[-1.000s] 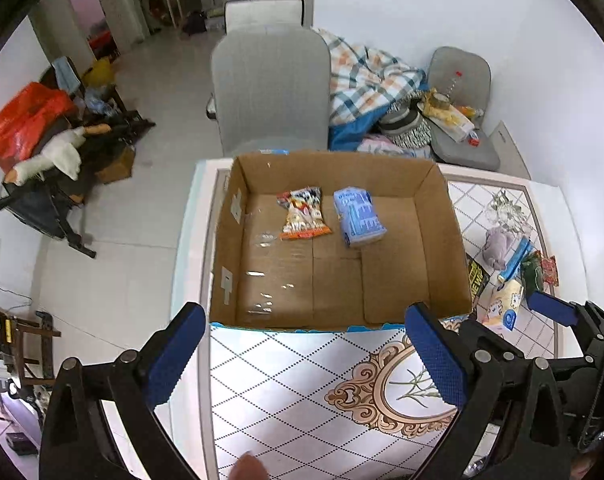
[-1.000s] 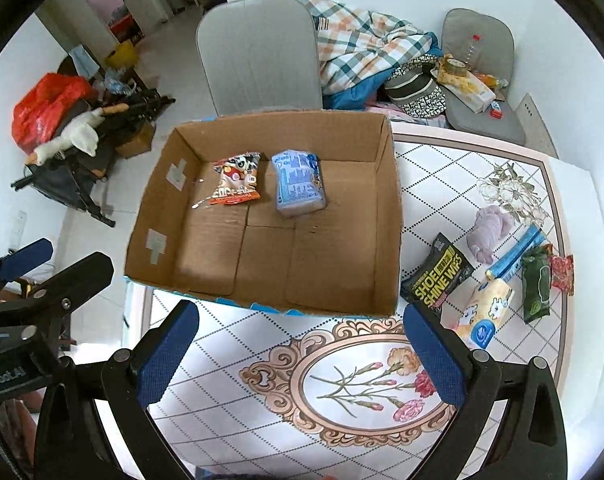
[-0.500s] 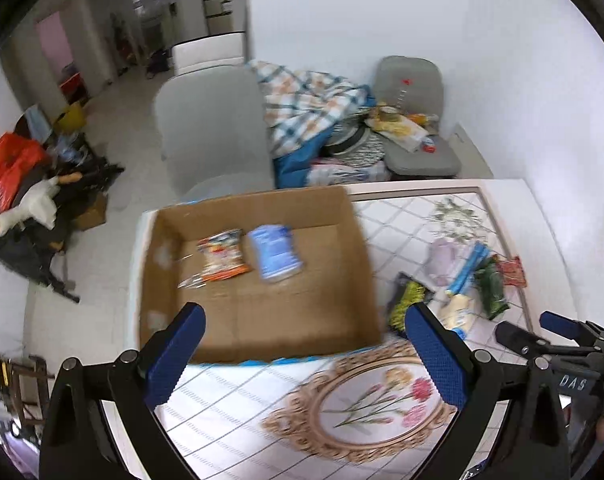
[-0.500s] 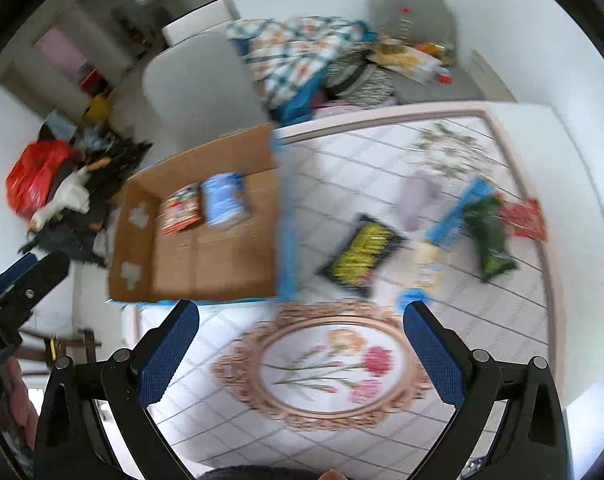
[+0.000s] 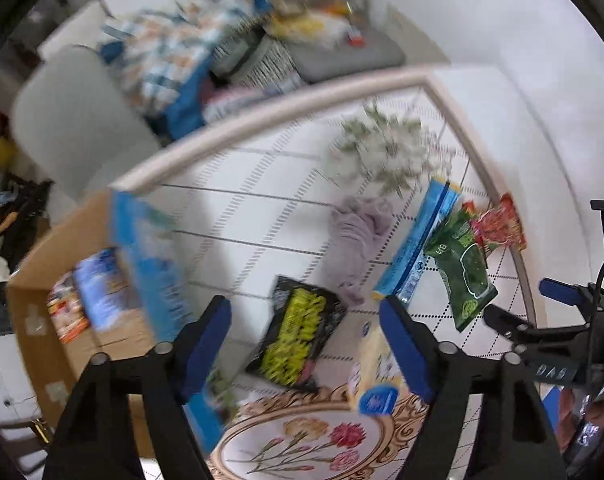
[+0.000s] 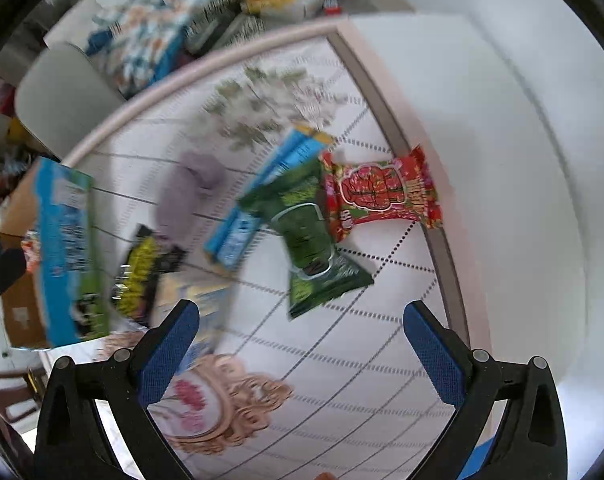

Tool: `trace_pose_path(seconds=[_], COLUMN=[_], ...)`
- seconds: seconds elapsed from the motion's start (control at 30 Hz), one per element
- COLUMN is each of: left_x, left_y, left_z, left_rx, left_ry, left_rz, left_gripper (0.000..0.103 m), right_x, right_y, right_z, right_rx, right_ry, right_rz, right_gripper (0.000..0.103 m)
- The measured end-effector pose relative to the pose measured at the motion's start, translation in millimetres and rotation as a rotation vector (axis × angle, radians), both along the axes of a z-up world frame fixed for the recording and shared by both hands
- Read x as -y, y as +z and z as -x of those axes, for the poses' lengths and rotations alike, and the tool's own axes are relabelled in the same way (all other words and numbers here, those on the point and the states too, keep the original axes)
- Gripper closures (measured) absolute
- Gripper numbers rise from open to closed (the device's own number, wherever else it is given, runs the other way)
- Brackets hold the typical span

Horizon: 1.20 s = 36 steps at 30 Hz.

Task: Organize soft objects
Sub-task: 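Grasp the lavender cloth with left tool while right tool grasps the green bag, then carry cloth and green bag into the box and open both tools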

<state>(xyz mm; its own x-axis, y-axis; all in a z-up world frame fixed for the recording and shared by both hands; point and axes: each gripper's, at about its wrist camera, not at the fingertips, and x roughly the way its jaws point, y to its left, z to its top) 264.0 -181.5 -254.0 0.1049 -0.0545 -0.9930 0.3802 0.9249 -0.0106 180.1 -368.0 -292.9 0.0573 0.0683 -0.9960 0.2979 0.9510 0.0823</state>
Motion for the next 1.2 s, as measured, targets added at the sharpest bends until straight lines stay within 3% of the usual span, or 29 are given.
trace_pose_path(seconds=[0.2, 0.3, 0.37, 0.4, 0.43, 0.47, 0.57, 0.8, 1.07, 1.2], left_x=[38.1, 51.5, 58.0, 61.3, 63.8, 65.7, 68.3, 57.1, 4.8, -43.4], left_y=[-65.9, -92.9, -105.4, -112.0, -117.5, -121.7, -127.8, -97.0, -0.6, 47.8], left_z=[-37.5, -46.2, -49.2, -49.3, -48.5, -46.7, -38.7, -12.5, 26.6, 16.4], left_rx=[-0.147, -0.213, -0.238, -0.256, -0.277, -0.296, -0.313, -0.229, -0.076, -0.035], left_ry=[-0.057, -0.085, -0.100, -0.106, -0.112, -0.112, -0.105, -0.045, 0.050, 0.113], left_rz=[-0.069, -0.093, -0.100, -0.102, -0.098, -0.094, -0.098, -0.078, 0.086, 0.156], left_gripper=[0.031, 0.031, 0.032, 0.037, 0.044, 0.059, 0.067, 0.069, 0.069, 0.069], right_x=[11.4, 15.1, 17.4, 18.2, 19.7, 20.8, 21.5, 16.1, -14.8, -48.5], right_y=[-65.9, -84.5, -95.2, -98.7, -102.8, -105.6, -106.4, -79.5, -11.2, 31.2], right_z=[-26.1, -33.1, -37.5, -38.7, -40.1, -40.9, -41.7, -43.5, -39.3, -36.3], right_rx=[-0.101, -0.127, -0.146, -0.152, -0.158, -0.165, -0.162, -0.126, -0.024, 0.039], right_ry=[0.027, 0.024, 0.019, 0.015, 0.006, 0.001, -0.016, -0.045, -0.037, 0.021], right_rz=[-0.036, -0.069, -0.087, -0.094, -0.104, -0.105, -0.111, -0.130, -0.139, -0.144], right_gripper=[0.001, 0.009, 0.022, 0.027, 0.041, 0.049, 0.056, 0.064, 0.065, 0.065])
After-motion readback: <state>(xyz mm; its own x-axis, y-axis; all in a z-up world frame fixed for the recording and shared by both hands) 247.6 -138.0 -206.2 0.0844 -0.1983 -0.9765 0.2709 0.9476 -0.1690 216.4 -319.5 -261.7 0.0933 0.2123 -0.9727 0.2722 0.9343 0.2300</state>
